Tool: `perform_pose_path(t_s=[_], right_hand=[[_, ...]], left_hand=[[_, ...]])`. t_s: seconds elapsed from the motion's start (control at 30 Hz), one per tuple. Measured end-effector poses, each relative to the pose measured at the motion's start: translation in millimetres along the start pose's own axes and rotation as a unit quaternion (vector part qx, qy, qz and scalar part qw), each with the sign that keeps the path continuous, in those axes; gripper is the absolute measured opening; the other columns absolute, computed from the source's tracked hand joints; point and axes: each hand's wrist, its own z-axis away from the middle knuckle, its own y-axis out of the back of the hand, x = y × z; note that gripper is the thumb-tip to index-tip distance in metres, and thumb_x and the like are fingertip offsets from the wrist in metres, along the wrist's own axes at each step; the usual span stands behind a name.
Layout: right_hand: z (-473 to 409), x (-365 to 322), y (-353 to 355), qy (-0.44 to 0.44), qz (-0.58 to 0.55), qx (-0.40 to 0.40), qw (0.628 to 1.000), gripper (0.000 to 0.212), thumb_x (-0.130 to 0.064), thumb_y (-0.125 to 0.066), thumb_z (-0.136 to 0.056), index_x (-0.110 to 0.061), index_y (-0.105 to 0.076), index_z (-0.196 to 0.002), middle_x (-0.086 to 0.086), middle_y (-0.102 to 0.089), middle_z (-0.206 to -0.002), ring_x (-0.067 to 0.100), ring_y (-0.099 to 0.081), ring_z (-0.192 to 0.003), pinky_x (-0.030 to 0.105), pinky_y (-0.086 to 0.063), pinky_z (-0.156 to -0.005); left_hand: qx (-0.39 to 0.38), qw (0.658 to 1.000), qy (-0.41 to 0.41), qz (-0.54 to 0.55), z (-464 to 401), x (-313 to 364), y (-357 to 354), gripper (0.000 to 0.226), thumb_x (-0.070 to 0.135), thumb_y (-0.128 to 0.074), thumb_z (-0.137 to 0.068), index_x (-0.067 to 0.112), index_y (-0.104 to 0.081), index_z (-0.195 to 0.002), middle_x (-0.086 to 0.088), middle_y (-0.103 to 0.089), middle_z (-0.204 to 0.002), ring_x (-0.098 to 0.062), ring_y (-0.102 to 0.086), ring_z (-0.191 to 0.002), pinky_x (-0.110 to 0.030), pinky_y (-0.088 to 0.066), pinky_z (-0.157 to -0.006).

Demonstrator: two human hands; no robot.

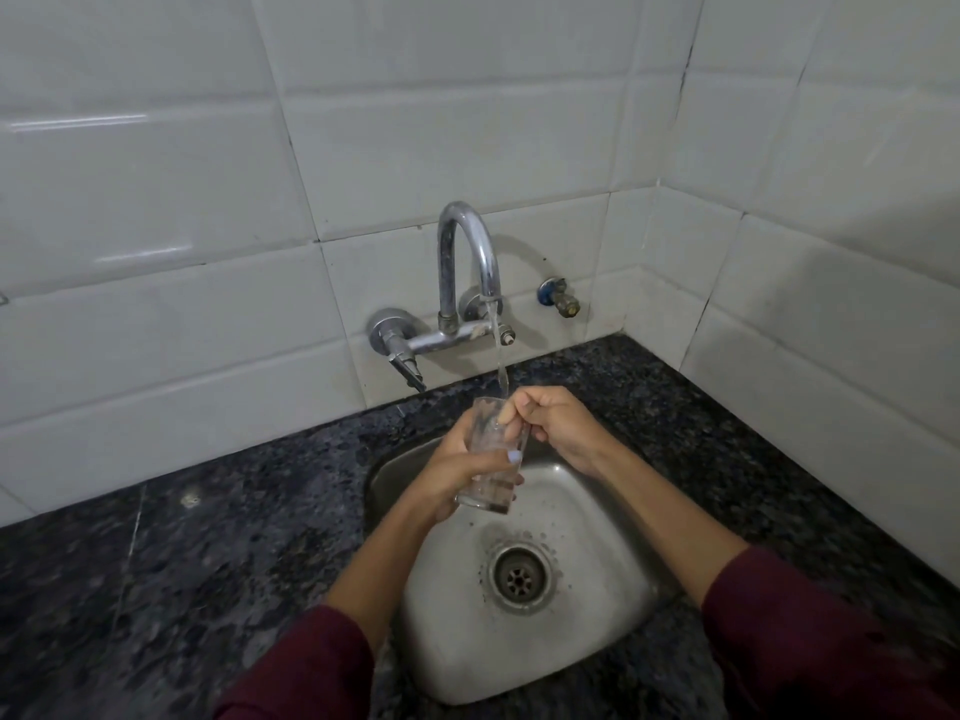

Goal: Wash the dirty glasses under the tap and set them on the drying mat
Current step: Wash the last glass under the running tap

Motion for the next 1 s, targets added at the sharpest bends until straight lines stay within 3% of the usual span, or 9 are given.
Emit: perform_pose_path(t_s=[0.17,0.27,0.33,0.47,0.6,0.73,0.87,0.93,1.0], right_hand=[[-11,6,-13,-0.013,0.139,0.067,0.988,0.034,-0.017,-0.042,-0.098,-0.012,-0.065,-0.073,0.001,-0.062,-0.063,0.009,-0.058,-0.058,0.014,-0.046,-0.059],[-20,12,-17,-0.085,0.108,0.084,0.987,0.026,-0.007,-0.045,-0.093,0.000,-0.069,-0.087,0.000,-0.065,-0.071,0.005,-0.059,-0.062,0.009,-0.044,-0.053],[-22,18,-19,-0.137,0.057,0.077,0.986,0.023,-0.002,-0.047,-0.089,0.001,-0.069,-0.096,0.004,-0.067,-0.080,0.010,-0.060,-0.070,0.015,-0.045,-0.055],[-16,34,-21,-0.185,0.022,0.094,0.978,0.022,-0.005,-0.047,-0.091,0.000,-0.067,-0.099,0.007,-0.059,-0.074,0.011,-0.048,-0.059,0.021,-0.034,-0.050],[-10,47,-25,-0.193,-0.010,0.097,0.976,0.027,-0.002,-0.047,-0.090,-0.016,-0.060,-0.071,0.002,-0.053,-0.066,0.011,-0.046,-0.058,0.021,-0.037,-0.053],[6,45,-33,-0.202,-0.075,0.093,0.972,0.014,-0.008,-0.053,-0.089,-0.021,-0.059,-0.087,-0.001,-0.058,-0.078,0.012,-0.053,-0.072,0.026,-0.039,-0.063],[20,48,-41,-0.146,-0.119,0.005,0.982,0.063,-0.007,-0.069,-0.080,-0.031,-0.041,-0.130,-0.004,-0.064,-0.116,0.013,-0.063,-0.100,0.031,-0.053,-0.077],[17,47,-36,-0.097,0.022,0.009,0.995,0.093,-0.011,-0.073,-0.073,-0.035,-0.020,-0.145,-0.003,-0.049,-0.137,0.018,-0.054,-0.119,0.032,-0.051,-0.084],[14,41,-28,-0.022,0.281,0.014,0.959,0.102,-0.020,-0.073,-0.070,-0.040,-0.008,-0.147,0.002,-0.033,-0.149,0.027,-0.048,-0.125,0.035,-0.048,-0.086]], left_hand=[[0.117,0.975,-0.045,-0.183,-12,-12,-3,0.082,0.028,-0.083,-0.046,0.033,-0.044,-0.118,-0.003,-0.061,-0.112,-0.022,-0.064,-0.098,-0.046,-0.055,-0.086],[0.082,0.991,0.011,-0.105,-8,-8,-10,0.045,0.013,-0.078,-0.069,0.022,-0.054,-0.107,-0.007,-0.064,-0.097,-0.023,-0.066,-0.082,-0.046,-0.057,-0.077],[0.079,0.992,0.101,-0.018,-6,-8,-12,0.029,0.022,-0.071,-0.083,0.016,-0.057,-0.109,-0.012,-0.064,-0.091,-0.026,-0.065,-0.072,-0.047,-0.058,-0.067],[0.081,0.955,0.266,0.104,-9,-21,-6,0.055,0.060,-0.050,-0.087,0.011,-0.060,-0.110,-0.015,-0.065,-0.077,-0.033,-0.066,-0.061,-0.043,-0.058,-0.060],[0.124,0.935,0.295,0.151,-11,-37,-5,0.063,0.064,-0.042,-0.089,0.006,-0.059,-0.104,-0.018,-0.069,-0.064,-0.033,-0.067,-0.053,-0.046,-0.054,-0.070],[0.164,0.936,0.244,0.192,-17,-46,-2,0.055,0.060,-0.044,-0.090,0.010,-0.055,-0.109,-0.017,-0.066,-0.085,-0.029,-0.067,-0.062,-0.045,-0.059,-0.065],[0.178,0.955,0.078,0.225,-22,-42,-5,0.044,0.043,-0.045,-0.096,0.019,-0.043,-0.133,-0.017,-0.063,-0.121,-0.028,-0.069,-0.092,-0.040,-0.057,-0.066],[0.168,0.966,0.046,0.190,-21,-33,-8,0.037,0.037,-0.043,-0.098,0.017,-0.045,-0.130,-0.014,-0.063,-0.120,-0.026,-0.067,-0.096,-0.041,-0.056,-0.075],[0.172,0.981,0.018,0.082,-23,-25,-6,0.031,0.034,-0.043,-0.099,0.018,-0.047,-0.125,-0.011,-0.062,-0.115,-0.024,-0.065,-0.096,-0.042,-0.055,-0.080]])
